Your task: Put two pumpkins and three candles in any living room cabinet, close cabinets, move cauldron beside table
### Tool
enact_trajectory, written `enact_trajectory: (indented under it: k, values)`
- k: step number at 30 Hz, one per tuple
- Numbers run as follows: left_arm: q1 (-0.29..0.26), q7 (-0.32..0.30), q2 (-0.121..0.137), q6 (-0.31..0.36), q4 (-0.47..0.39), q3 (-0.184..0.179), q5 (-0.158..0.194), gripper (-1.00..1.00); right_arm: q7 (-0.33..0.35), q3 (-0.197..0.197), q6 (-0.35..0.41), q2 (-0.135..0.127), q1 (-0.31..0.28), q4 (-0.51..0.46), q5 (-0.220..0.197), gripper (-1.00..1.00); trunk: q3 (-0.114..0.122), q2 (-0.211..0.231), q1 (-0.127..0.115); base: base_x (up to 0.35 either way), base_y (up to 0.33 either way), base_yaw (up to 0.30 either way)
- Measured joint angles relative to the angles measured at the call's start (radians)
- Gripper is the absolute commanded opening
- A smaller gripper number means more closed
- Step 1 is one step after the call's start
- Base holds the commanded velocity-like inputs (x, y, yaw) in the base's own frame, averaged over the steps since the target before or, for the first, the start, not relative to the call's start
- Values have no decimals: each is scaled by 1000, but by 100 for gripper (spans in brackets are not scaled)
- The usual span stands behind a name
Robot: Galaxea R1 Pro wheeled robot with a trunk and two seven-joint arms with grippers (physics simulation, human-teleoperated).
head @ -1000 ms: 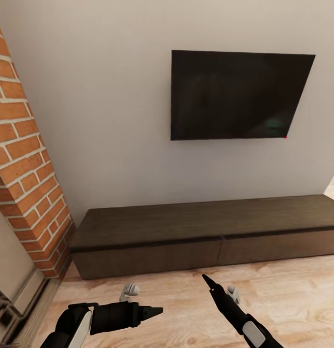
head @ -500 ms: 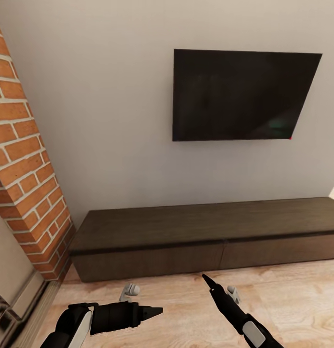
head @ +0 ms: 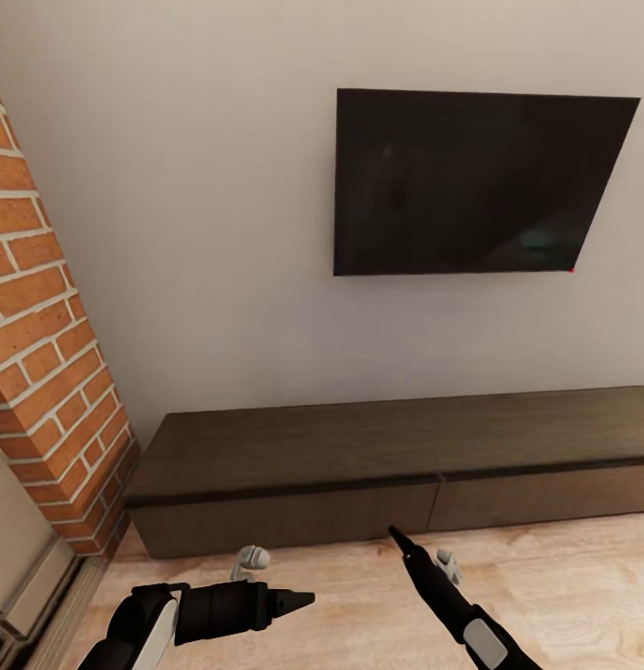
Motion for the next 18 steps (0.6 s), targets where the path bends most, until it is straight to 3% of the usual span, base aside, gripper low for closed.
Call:
enact_trajectory:
  k: [9, 18]
  values:
    - [0, -1, 0, 0, 0, 0, 0, 100, 3, -10, -17, 3, 0, 2, -7, 100, 0, 0, 0, 21, 0, 0]
    - [0, -2, 1, 0, -2, 0, 1, 100, -14, -5, -16, 8, 0, 3, -6, 100, 0, 0, 0, 206, 0, 0]
